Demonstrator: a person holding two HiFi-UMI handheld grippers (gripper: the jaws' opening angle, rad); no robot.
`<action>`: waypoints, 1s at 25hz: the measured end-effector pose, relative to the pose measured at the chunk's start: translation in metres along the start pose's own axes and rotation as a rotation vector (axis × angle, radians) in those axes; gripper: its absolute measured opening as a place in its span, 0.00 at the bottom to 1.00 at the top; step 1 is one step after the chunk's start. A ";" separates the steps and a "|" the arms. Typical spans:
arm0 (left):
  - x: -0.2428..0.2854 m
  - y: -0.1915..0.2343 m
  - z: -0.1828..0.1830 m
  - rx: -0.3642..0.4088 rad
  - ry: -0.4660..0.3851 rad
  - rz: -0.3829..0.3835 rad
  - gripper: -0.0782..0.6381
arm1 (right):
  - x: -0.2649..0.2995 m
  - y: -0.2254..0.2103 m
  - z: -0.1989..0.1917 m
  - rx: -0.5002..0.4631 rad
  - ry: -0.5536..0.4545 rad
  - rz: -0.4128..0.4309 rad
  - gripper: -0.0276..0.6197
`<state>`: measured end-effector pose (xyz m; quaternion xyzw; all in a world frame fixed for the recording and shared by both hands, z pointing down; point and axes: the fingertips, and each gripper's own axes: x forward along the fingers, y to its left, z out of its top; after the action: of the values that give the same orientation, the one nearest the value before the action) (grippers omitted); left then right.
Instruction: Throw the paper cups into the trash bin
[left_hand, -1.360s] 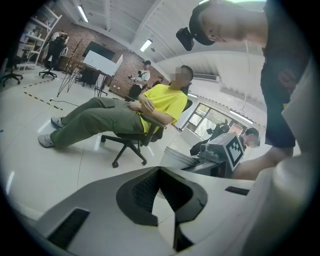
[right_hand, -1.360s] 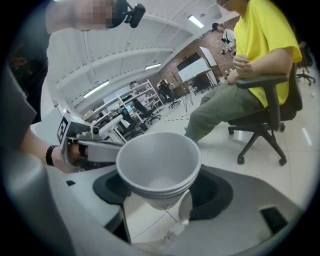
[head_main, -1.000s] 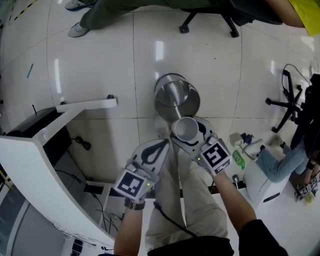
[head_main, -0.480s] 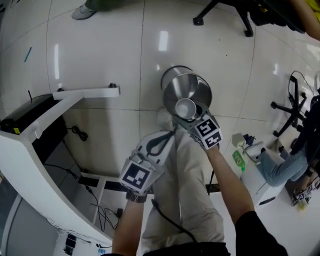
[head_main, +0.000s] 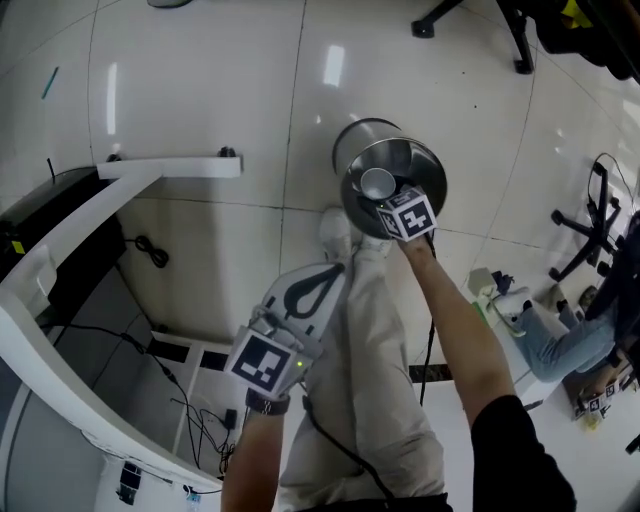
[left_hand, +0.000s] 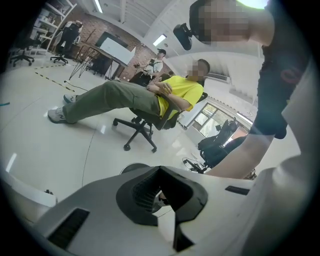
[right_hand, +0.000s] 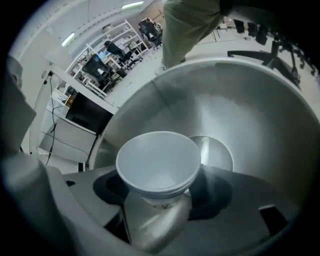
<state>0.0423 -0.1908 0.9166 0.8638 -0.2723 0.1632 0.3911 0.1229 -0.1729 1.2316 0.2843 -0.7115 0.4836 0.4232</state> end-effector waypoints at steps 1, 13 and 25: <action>-0.001 0.002 -0.003 -0.007 0.000 0.004 0.12 | 0.008 -0.002 -0.001 0.005 0.015 0.007 0.57; -0.005 0.025 -0.016 -0.054 -0.018 0.050 0.12 | 0.075 -0.010 -0.020 0.021 0.156 0.018 0.58; -0.008 0.043 -0.030 -0.078 0.001 0.076 0.12 | 0.113 -0.027 -0.040 0.060 0.238 0.037 0.59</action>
<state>0.0082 -0.1886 0.9573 0.8368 -0.3108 0.1676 0.4184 0.1038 -0.1448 1.3493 0.2241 -0.6466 0.5426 0.4871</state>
